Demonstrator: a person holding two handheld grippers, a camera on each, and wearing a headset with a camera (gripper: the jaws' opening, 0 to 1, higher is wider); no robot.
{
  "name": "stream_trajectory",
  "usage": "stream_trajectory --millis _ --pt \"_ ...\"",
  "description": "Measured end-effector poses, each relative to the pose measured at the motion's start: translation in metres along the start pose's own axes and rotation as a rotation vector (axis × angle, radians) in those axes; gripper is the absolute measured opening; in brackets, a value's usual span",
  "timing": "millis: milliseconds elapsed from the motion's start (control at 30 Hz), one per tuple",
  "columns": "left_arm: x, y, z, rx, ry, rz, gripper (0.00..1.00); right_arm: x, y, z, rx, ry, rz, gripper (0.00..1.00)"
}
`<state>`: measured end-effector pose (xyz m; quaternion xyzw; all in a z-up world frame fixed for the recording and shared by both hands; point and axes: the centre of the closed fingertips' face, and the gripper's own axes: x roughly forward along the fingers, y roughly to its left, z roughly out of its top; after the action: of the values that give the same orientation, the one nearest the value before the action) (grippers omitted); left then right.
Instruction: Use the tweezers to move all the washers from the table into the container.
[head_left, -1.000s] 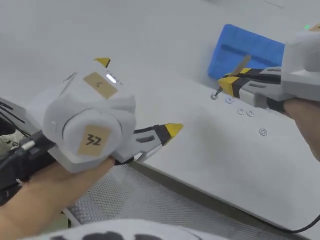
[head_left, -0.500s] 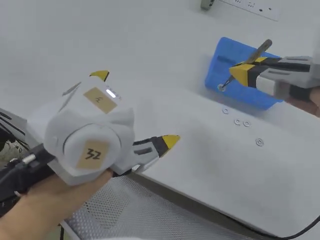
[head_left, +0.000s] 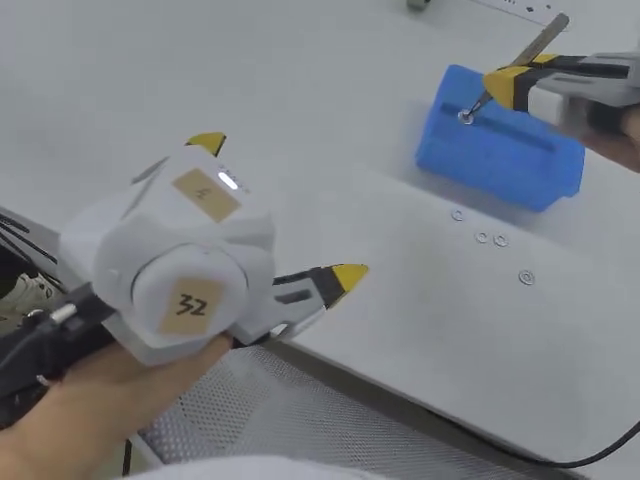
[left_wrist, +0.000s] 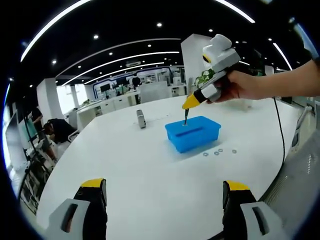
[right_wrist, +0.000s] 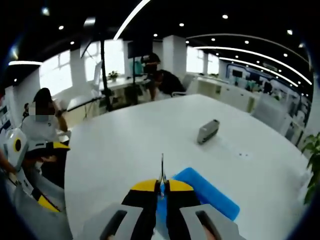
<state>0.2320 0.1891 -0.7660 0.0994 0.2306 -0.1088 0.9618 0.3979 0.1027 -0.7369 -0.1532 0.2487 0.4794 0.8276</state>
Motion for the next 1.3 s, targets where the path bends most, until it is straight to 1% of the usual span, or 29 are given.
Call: stream_trajectory --millis 33,100,133,200,267,300,333,367,467,567,633,700,733,900,933,967,1000,1200,1300 --pt "0.000 -0.001 0.000 0.003 -0.001 -0.003 0.99 0.002 -0.002 -0.002 -0.008 0.007 -0.012 0.02" --pt "0.000 -0.002 0.000 0.006 -0.001 -0.009 0.99 0.012 -0.006 -0.009 -0.025 0.025 -0.022 0.02" --pt "0.000 -0.002 0.000 0.008 -0.003 -0.009 0.99 0.018 -0.008 -0.013 -0.036 0.033 -0.025 0.02" --pt "0.000 -0.002 0.000 0.015 -0.003 -0.007 0.99 0.023 -0.009 -0.016 -0.033 0.035 -0.024 0.02" --pt "0.000 -0.003 0.001 0.015 -0.004 -0.009 0.99 0.032 -0.011 -0.020 0.008 0.025 -0.022 0.02" --pt "-0.001 -0.003 0.002 0.014 -0.006 -0.008 0.99 0.035 -0.012 -0.021 0.023 0.018 -0.030 0.02" --pt "-0.001 -0.003 0.002 0.013 -0.007 -0.008 0.99 0.038 -0.012 -0.022 0.025 0.014 -0.034 0.02" --pt "-0.001 -0.003 0.002 0.011 -0.008 -0.007 0.99 0.041 -0.018 -0.025 0.039 0.018 -0.043 0.02" --pt "0.000 -0.001 0.000 0.010 -0.002 -0.004 0.99 0.046 -0.019 -0.027 0.065 0.019 -0.054 0.02" --pt "0.000 -0.001 0.000 0.013 -0.004 -0.001 0.99 0.053 -0.023 -0.031 0.065 0.028 -0.065 0.02" --pt "0.000 -0.001 0.000 0.014 0.003 -0.003 0.99 0.058 -0.023 -0.034 0.062 0.037 -0.068 0.02" --pt "0.000 -0.001 -0.001 0.022 0.004 -0.003 0.99 0.063 -0.026 -0.039 0.054 0.039 -0.076 0.02" --pt "0.000 -0.001 0.000 0.025 0.001 -0.004 0.99 0.066 -0.026 -0.040 0.058 0.043 -0.071 0.02" --pt "0.000 0.000 0.000 0.018 0.004 0.001 0.99 0.070 -0.029 -0.051 0.076 0.063 -0.075 0.02" --pt "0.000 0.000 0.001 0.018 0.005 0.002 0.99 0.070 -0.028 -0.052 0.075 0.066 -0.073 0.02" --pt "0.000 0.000 0.000 0.019 0.009 0.004 0.99 0.069 -0.029 -0.048 0.076 0.050 -0.074 0.02" --pt "0.000 0.000 0.000 0.020 0.011 0.004 0.99 0.069 -0.028 -0.050 0.078 0.056 -0.073 0.02" --pt "0.000 0.000 -0.001 0.023 0.015 0.002 0.99 0.069 -0.026 -0.050 0.076 0.050 -0.071 0.03" --pt "-0.001 0.000 -0.001 0.024 0.014 0.005 0.99 0.067 -0.027 -0.049 0.104 0.051 -0.073 0.03"
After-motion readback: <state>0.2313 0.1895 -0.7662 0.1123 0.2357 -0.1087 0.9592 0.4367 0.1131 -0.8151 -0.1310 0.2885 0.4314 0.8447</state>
